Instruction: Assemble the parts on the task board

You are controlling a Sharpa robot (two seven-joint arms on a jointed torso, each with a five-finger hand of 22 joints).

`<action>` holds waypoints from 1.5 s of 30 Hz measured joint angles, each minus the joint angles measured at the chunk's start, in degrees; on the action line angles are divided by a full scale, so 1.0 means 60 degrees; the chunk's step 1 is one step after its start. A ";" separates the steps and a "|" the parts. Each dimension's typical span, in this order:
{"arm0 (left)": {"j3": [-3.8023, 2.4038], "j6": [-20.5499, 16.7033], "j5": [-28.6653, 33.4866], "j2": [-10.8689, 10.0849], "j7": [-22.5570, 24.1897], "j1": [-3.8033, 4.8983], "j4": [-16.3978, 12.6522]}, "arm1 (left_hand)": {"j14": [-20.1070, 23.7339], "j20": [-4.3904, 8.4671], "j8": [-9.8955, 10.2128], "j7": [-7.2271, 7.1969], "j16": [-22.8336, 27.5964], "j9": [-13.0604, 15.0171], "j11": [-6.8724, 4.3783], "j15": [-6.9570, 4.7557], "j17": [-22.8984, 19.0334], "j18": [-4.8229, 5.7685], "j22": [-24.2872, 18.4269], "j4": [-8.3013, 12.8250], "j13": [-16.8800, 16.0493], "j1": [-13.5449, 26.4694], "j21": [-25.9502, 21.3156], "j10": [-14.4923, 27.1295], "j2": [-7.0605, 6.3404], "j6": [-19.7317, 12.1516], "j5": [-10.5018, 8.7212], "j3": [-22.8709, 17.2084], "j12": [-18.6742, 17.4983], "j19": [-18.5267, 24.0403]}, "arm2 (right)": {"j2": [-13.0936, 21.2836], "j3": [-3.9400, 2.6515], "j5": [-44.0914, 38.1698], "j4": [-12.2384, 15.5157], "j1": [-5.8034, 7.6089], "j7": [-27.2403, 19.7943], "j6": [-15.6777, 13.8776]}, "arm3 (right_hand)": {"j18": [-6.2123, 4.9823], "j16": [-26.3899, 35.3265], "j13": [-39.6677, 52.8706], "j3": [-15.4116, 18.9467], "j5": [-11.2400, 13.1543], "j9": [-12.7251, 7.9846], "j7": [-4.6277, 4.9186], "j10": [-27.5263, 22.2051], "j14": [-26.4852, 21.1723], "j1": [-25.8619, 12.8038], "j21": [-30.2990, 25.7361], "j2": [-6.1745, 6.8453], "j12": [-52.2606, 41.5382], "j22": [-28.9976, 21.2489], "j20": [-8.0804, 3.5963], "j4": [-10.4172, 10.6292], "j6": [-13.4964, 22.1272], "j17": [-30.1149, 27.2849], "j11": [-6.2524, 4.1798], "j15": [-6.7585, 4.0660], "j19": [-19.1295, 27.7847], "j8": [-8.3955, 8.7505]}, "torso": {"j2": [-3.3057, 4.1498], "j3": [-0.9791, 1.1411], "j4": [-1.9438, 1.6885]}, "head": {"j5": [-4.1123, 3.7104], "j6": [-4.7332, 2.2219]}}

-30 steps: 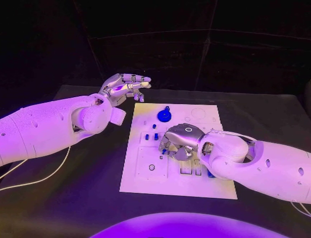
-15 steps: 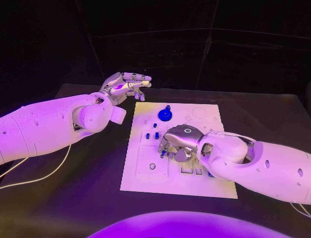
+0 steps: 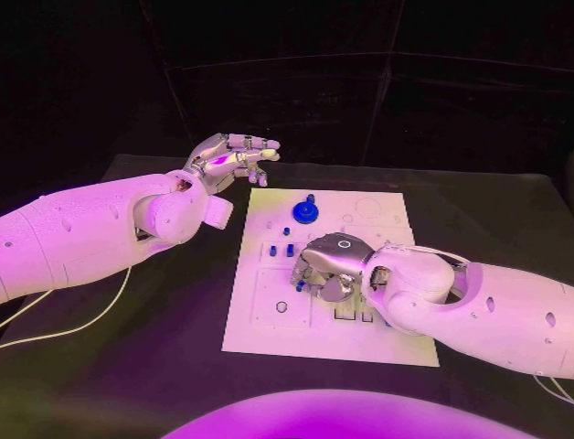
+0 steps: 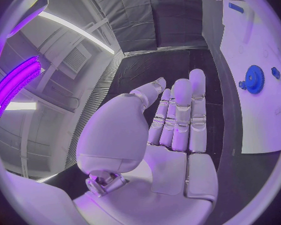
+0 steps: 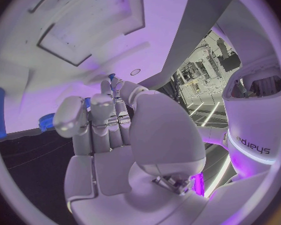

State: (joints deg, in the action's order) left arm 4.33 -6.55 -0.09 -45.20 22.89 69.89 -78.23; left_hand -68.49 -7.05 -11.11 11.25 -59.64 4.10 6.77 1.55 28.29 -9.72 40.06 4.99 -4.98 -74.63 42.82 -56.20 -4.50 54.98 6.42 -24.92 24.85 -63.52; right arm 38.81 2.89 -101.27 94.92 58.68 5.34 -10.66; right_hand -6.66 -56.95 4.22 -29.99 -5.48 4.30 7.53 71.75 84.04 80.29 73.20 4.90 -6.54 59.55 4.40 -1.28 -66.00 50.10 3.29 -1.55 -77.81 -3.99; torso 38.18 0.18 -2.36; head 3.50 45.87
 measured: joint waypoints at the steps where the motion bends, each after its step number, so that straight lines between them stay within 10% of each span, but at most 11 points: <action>1: 0.0000 0.0002 0.0000 0.0000 -0.0003 0.0000 0.0001 | 0.0000 0.0000 0.0000 0.0000 0.0000 0.0000 0.0000 0.0000 0.0000 0.0001 0.0000 0.0000 0.0000 0.0000 0.0000 0.0000 0.0000 0.0000 0.0000 0.0000 0.0000 0.0000 | -0.0003 0.0000 0.0000 -0.0005 0.0000 0.0000 0.0010 | 0.0000 -0.0029 0.0000 0.0000 0.0000 0.0000 0.0009 0.0000 0.0000 0.0000 0.0000 0.0000 0.0000 0.0000 0.0000 0.0000 -0.0009 0.0007 0.0000 0.0000 0.0000 0.0000 | 0.0001 0.0000 0.0000 | 0.0002 0.0002; 13: 0.0000 0.0040 0.0000 0.0003 -0.0052 0.0000 0.0008 | 0.0000 0.0000 0.0000 -0.0036 0.0000 0.0001 -0.0001 0.0000 -0.0011 0.0000 -0.0008 -0.0027 0.0000 -0.0039 0.0001 0.0070 0.0039 -0.0036 0.0000 0.0027 0.0000 0.0000 | -0.0060 -0.0002 0.0022 -0.0061 0.0000 0.0000 0.0108 | -0.0001 -0.0029 0.0020 0.0000 -0.0035 0.0013 0.0031 -0.0003 0.0000 -0.0064 0.0000 0.0064 0.0035 -0.0022 0.0034 0.0000 0.0003 -0.0074 0.0003 0.0000 0.0034 0.0003 | 0.0002 0.0000 0.0005 | 0.0019 0.0019; 22: 0.0000 0.0059 0.0000 -0.0001 -0.0079 0.0002 0.0008 | 0.0000 0.0000 0.0000 -0.0036 0.0000 0.0000 -0.0001 0.0000 -0.0011 0.0000 -0.0007 -0.0027 0.0000 -0.0039 -0.0036 0.0069 0.0039 -0.0036 0.0000 0.0027 0.0000 0.0000 | -0.0078 0.0039 0.0045 -0.0165 -0.0008 -0.0001 0.0028 | 0.0000 0.0605 -0.0081 0.0804 -0.0201 -0.0111 0.0363 -0.1050 -0.0171 -0.0891 -0.0472 0.0756 0.0369 -0.0864 0.0289 0.0325 0.1343 -0.0889 0.0392 0.0276 0.0566 0.0062 | 0.0002 -0.0001 0.0005 | 0.0016 0.0004; 36: 0.0000 0.0074 0.0000 -0.0004 -0.0105 0.0002 0.0026 | 0.0000 -0.0027 -0.0038 -0.0036 0.0000 0.0001 -0.0001 0.0000 -0.0025 0.0001 -0.0024 -0.0068 0.0000 -0.0002 -0.0036 0.0069 0.0076 -0.0036 0.0000 0.0068 0.0065 0.0028 | 0.0178 0.0049 0.0180 0.0044 -0.0015 -0.0012 -0.0547 | 0.0000 0.0616 -0.0034 0.1140 -0.0426 -0.0073 0.0356 -0.1249 -0.0170 -0.0816 -0.0473 0.0608 0.0128 -0.0807 0.0323 0.0401 0.1481 -0.1024 0.0458 0.0275 0.0599 0.0062 | -0.0006 -0.0001 0.0005 | -0.0007 -0.0061; 45: 0.0002 0.0084 0.0001 -0.0025 -0.0115 0.0002 0.0042 | 0.0000 -0.0027 -0.0038 -0.0036 0.0000 0.0001 -0.0001 -0.0001 -0.0025 0.0001 -0.0024 -0.0068 0.0000 -0.0003 -0.0036 0.0069 0.0076 -0.0036 0.0000 0.0067 0.0064 0.0027 | 0.1364 0.0039 0.0512 0.0886 0.0175 0.0068 -0.0807 | -0.0001 0.0616 -0.0027 0.1297 -0.0443 -0.0059 0.0388 -0.1271 -0.0171 -0.0815 -0.0472 0.0609 0.0090 -0.0779 0.0323 0.0453 0.1448 -0.1062 0.0435 0.0275 0.0599 0.0031 | -0.0021 -0.0002 0.0012 | -0.0133 -0.0198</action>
State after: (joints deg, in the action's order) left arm 4.34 -6.05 -0.09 -45.35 22.20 69.90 -77.97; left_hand -68.49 -7.22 -11.34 11.04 -59.64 4.11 6.76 1.55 28.15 -9.71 39.92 4.58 -4.98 -74.65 42.61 -55.79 -4.04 54.76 6.42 -24.52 25.24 -63.36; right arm 47.00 3.13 -98.20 100.23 59.73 5.74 -15.51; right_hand -6.66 -53.25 4.05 -22.21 -8.14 3.95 9.85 64.13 83.02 75.39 70.37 8.55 -6.00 54.88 6.33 1.43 -57.31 43.73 5.90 0.10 -74.21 -3.81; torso 38.06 0.16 -2.29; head 2.70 44.69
